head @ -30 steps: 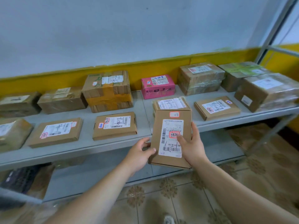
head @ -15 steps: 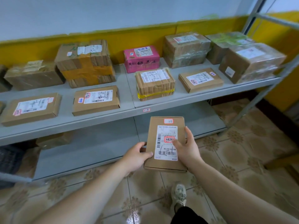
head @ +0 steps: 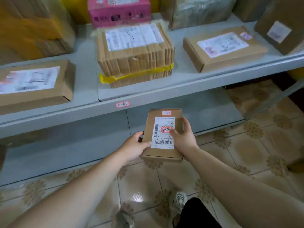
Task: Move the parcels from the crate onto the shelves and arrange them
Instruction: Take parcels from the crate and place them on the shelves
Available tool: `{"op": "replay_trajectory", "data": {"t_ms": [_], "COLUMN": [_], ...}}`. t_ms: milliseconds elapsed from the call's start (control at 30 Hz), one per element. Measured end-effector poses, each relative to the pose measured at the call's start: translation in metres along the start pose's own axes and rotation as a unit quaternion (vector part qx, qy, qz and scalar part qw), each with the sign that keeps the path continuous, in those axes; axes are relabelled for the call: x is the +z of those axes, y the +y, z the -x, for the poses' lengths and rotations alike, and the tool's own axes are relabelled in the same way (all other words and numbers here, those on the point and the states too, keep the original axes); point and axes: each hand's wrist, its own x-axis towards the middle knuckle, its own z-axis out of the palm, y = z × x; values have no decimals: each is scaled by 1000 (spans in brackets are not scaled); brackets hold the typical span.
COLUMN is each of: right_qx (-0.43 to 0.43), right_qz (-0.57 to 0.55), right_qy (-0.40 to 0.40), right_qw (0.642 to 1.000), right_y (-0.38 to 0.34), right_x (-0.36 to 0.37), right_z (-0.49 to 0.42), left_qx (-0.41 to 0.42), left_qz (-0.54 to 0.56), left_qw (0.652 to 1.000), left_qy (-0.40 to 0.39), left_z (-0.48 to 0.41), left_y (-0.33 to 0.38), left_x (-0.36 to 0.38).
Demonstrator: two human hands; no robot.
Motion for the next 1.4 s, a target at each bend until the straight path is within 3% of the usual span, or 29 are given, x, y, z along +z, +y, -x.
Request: {"op": "replay_trajectory", "data": {"t_ms": [233,467,667,733,800,867,1000,1067,1133,1300,1400], "right_qx": [6,-49,-73,-100,-158,-244,-379,-374,-368,-314,-306], "right_qz": [-25,40,81,175,345,480,613,646,635,569,574], "right_qy": [-25,24,43,30,22,24,-100,-150,-128,1,39], "right_qw": [999,998,993,979,925,843,686,648,667,760,759], "right_y": [102,198,244,250,249,243,230,227,225,212,199], "right_x": [67,134,174,180,177,169,151,152,165,223,250], "right_z": [-139,-277,-347,-355,-352,-345,-354,-367,-381,-409,-423], "left_qx": [-8,4,7,-3,-3,4,8,7,5,14,19], "left_qz": [-58,-160,-369,-391,-411,-424,-438,-444,-451,-444,-434], "left_qw": [998,983,915,902,889,880,869,864,858,856,860], "left_qy": [29,94,166,184,202,214,229,240,247,263,269], "left_z": [-154,-278,-334,-346,-356,-364,-379,-384,-386,-388,-388], "left_y": [-105,-216,-291,-303,-310,-312,-314,-317,-322,-324,-326], "left_x": [8,11,1,-2,-7,-14,-25,-24,-23,-24,-23]}}
